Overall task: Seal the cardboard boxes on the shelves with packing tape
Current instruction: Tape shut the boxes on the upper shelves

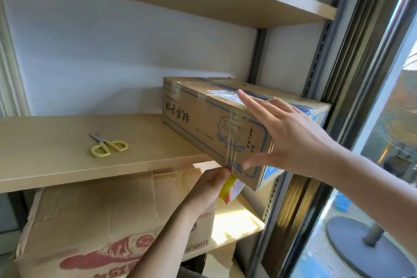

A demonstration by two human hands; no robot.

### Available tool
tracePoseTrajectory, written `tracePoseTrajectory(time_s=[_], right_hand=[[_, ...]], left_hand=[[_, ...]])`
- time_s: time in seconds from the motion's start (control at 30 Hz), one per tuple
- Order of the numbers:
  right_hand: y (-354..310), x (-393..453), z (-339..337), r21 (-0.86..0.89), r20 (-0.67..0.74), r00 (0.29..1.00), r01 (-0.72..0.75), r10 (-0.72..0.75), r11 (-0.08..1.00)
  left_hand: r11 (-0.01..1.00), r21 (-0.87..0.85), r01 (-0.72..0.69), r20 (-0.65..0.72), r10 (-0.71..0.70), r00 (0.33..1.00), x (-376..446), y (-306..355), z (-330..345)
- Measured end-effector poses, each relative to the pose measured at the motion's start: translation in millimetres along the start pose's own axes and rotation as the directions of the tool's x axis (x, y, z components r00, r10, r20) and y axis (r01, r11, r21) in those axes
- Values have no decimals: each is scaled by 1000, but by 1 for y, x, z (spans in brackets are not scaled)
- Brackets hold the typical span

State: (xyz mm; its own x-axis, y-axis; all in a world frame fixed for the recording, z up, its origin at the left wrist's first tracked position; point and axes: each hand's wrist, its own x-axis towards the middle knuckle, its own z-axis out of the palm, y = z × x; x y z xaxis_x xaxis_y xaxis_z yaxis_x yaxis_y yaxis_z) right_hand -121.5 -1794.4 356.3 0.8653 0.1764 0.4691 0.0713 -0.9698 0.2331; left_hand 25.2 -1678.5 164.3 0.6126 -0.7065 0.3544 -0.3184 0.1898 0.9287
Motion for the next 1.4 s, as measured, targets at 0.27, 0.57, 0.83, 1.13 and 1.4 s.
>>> tracePoseTrajectory(time_s=[0.27, 0.57, 0.83, 1.13, 1.4], right_hand=[[-1, -25, 56, -221, -131, 984, 91, -122, 971], [5, 33, -51, 98, -405, 914, 56, -11, 994], [92, 23, -78, 652, -400, 826, -48, 397, 757], [109, 56, -73, 369, -461, 845, -94, 270, 925], [149, 71, -57, 457, -347, 822, -271, 450, 847]], left_hand=[[999, -41, 31, -97, -35, 995, -5, 7, -5], [937, -274, -217, -72, 205, 976, -42, 157, -32], [920, -141, -365, -26, 365, 931, 6, 241, -4], [997, 20, -81, -82, 82, 993, 42, 165, 36], [925, 209, 317, -266, -258, 929, 4, -25, 68]])
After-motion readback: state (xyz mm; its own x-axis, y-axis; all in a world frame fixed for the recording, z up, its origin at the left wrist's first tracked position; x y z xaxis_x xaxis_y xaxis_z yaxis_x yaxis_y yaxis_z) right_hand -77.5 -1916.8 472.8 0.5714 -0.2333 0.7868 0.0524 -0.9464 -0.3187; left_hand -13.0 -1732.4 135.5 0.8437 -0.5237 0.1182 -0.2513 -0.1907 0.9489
